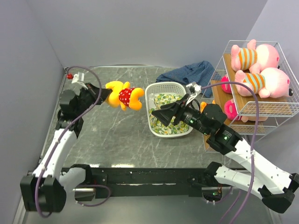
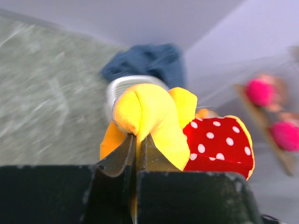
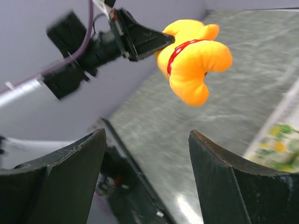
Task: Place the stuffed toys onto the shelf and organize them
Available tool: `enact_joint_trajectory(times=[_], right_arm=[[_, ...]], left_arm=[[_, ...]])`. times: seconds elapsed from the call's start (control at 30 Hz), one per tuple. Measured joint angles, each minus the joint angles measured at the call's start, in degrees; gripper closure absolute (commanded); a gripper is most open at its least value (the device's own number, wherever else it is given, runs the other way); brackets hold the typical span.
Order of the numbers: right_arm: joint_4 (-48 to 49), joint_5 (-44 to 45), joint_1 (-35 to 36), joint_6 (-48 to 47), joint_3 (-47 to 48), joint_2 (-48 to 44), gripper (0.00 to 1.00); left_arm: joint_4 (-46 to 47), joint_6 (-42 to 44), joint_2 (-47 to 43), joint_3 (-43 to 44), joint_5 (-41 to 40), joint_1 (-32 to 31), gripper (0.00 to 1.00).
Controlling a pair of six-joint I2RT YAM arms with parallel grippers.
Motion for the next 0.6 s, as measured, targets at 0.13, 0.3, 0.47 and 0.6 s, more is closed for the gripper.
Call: enact_joint_trajectory(times=[0.13,0.3,0.47,0.6], right_arm=[[7.8,-2.2,0.0,6.8,-0.9,1.8,0.21],[16.7,-5.7,0.2,12.1,-3.0,4.8,0.21],[22.7,-7.5,1.7,12.7,-3.7,6.8,0.21],[25.9,-8.2,2.6,12.5,-3.5,8.5,0.21]], left_arm=[[10.2,-8.0,-6.8,-2.6,6.3,0.0,0.99],[18.2,-16.7,-10.6,-4.6,10.6,-0.7,0.99],[20.7,-20.9,-13.3,-6.4,11.7,-1.4,0.99],[23.1,-23.4,-15.3,-8.8,11.9,-2.1,0.99]])
